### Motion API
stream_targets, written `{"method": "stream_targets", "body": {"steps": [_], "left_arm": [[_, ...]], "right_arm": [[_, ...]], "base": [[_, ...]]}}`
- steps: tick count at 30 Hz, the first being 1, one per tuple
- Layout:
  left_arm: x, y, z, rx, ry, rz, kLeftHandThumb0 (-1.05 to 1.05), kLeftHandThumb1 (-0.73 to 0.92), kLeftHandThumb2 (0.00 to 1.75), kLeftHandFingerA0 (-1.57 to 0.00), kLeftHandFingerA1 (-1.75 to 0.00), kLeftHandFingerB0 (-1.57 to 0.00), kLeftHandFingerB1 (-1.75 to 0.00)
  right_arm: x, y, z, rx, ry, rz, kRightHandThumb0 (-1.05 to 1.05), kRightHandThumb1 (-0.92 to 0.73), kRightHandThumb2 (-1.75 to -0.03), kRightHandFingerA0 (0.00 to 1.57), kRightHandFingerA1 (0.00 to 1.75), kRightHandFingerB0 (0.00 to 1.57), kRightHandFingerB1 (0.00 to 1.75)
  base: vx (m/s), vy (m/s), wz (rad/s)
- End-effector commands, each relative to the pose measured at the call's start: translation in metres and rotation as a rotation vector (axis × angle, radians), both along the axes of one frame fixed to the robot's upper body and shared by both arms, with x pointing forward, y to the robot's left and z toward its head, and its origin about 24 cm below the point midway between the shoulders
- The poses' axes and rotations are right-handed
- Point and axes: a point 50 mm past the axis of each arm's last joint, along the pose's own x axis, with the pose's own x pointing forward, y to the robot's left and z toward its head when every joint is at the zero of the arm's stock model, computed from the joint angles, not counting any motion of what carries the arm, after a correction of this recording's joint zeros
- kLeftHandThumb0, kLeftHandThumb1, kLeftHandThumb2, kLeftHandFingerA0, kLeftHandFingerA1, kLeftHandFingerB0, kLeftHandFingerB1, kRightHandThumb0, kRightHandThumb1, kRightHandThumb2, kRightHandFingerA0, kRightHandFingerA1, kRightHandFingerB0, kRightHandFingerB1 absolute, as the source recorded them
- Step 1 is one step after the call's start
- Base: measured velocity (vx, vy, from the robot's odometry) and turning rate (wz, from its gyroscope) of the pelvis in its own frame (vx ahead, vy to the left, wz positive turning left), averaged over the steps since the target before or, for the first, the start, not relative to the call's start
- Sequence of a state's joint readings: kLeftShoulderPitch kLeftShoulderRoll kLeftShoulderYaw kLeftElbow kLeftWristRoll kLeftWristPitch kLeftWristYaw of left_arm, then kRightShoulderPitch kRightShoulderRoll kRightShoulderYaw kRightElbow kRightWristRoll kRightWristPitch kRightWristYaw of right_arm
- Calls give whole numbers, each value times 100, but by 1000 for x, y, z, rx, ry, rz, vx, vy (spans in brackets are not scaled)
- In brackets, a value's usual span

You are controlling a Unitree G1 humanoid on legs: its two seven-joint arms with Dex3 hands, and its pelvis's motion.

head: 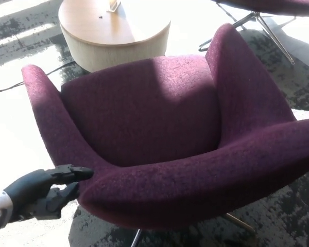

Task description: The robot stands in front of a sofa and uses its left hand to push the left side of the sofa

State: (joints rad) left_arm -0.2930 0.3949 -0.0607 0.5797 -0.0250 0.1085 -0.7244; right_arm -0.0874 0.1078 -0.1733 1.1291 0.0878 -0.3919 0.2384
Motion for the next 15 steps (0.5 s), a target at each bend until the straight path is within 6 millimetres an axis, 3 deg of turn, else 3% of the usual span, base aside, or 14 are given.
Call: {"method": "stream_targets", "body": {"steps": [1,6,7,8,9,10,11,12,14,15], "left_arm": [[2,28,8,4,-68,91,-78,92,69,-9,-37,-9,-29],[0,54,11,12,-93,213,-79,92,71,-9,-37,-9,-29],[0,62,12,15,-90,262,-81,92,71,-9,-36,-9,-28],[0,63,12,15,-90,267,-81,92,71,-9,-36,-9,-28],[-2,73,12,-25,-81,347,-82,72,111,-2,-44,-11,-37],[-3,77,12,-40,-80,372,-90,76,114,0,-42,-14,-34],[-6,81,9,-53,-78,391,-91,75,114,0,-42,-14,-33],[-8,82,6,-58,-79,402,-91,75,113,0,-42,-14,-34],[-12,84,2,-67,-76,413,-88,74,112,0,-42,-15,-34],[-15,84,-2,-83,-65,427,-86,87,68,-8,-35,-8,-28]], "right_arm": [[-1,-5,0,-18,4,-7,-69,-69,-63,67,42,54,37],[1,-5,1,-23,-1,0,-70,-69,-63,66,41,52,37],[2,-6,1,-23,-1,3,-72,-55,-92,58,55,45,50],[2,-6,1,-23,-1,3,-72,-55,-92,58,55,45,50],[3,-7,2,-30,-5,3,-72,-67,-62,69,43,53,37],[6,-8,3,-9,-5,-7,-71,-53,-91,60,55,46,50],[7,-8,3,-12,-5,-8,-70,-54,-91,60,55,46,50],[8,-8,4,-21,-12,0,-69,-69,-62,67,42,51,37],[10,-9,5,-34,-23,18,-69,-69,-62,67,42,52,37],[11,-10,5,-36,-21,19,-69,-69,-63,68,42,51,36]], "base": [[0,0,0],[0,0,0],[0,0,0],[0,0,0],[0,0,0],[0,0,0],[0,0,0],[0,0,0],[0,0,0],[0,0,0]]}}
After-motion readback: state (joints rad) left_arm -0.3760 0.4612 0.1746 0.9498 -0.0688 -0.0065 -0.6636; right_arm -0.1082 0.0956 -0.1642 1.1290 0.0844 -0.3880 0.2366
